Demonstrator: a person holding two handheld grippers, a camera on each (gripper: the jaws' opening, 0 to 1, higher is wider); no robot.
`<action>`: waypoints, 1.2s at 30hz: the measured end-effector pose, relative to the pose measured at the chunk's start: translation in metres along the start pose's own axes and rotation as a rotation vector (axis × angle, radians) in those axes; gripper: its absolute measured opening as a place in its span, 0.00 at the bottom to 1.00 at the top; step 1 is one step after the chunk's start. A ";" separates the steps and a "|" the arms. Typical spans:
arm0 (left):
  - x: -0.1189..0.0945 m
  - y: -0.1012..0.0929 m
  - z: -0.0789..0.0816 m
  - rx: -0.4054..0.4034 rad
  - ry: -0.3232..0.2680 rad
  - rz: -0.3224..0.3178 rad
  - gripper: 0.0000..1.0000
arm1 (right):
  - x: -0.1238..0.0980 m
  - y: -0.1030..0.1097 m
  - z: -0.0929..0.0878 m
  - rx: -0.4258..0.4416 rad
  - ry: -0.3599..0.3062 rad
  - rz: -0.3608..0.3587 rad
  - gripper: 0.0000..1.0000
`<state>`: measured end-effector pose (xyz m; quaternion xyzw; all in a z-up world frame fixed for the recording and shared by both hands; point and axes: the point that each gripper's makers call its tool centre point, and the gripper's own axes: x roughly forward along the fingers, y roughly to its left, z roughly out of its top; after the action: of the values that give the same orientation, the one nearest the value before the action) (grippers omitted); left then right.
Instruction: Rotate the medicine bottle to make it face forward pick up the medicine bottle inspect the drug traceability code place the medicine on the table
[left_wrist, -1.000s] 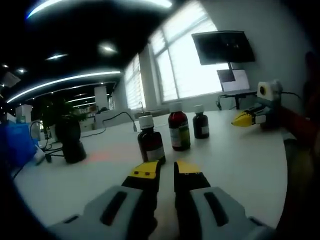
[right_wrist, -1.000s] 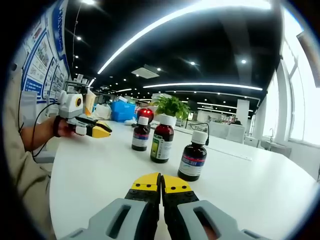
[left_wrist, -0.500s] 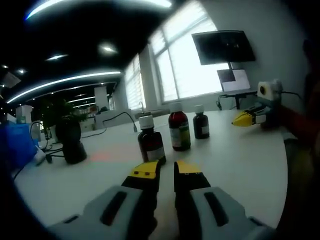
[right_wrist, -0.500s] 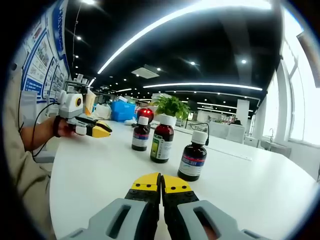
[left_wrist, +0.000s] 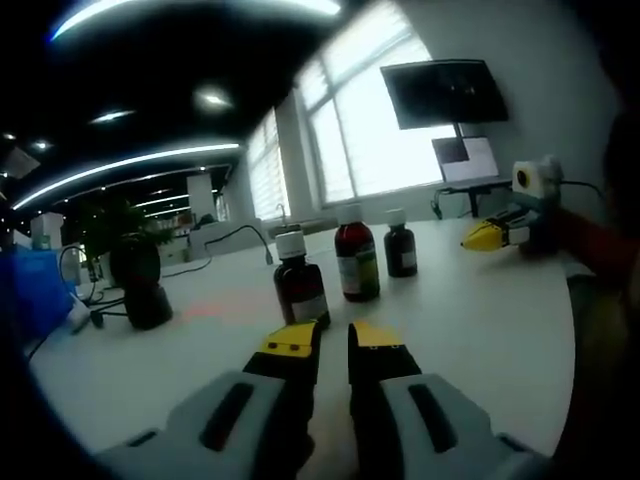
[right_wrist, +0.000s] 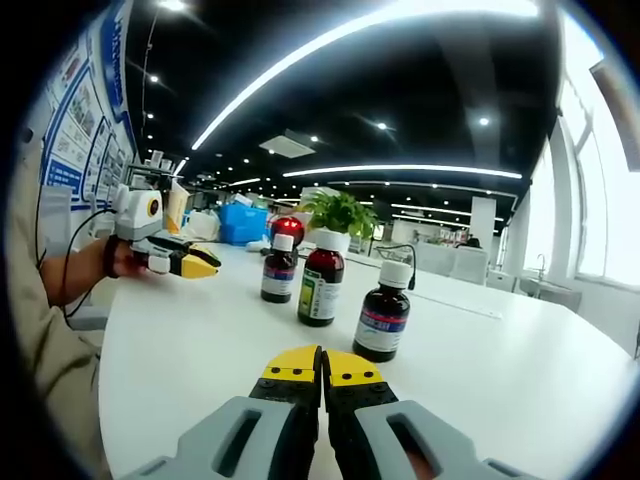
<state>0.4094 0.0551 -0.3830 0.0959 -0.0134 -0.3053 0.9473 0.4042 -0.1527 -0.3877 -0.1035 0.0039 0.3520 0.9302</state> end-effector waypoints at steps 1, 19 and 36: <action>0.000 0.000 0.000 0.000 0.000 -0.002 0.04 | 0.000 -0.001 0.000 0.001 0.000 -0.002 0.00; 0.001 0.002 -0.002 -0.002 -0.002 -0.007 0.04 | -0.002 -0.035 0.014 0.079 -0.027 -0.117 0.03; 0.001 0.004 -0.002 0.003 -0.003 -0.007 0.04 | 0.010 -0.058 0.036 0.083 -0.037 -0.148 0.09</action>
<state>0.4127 0.0581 -0.3842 0.0971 -0.0151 -0.3090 0.9460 0.4478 -0.1813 -0.3426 -0.0583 -0.0066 0.2835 0.9572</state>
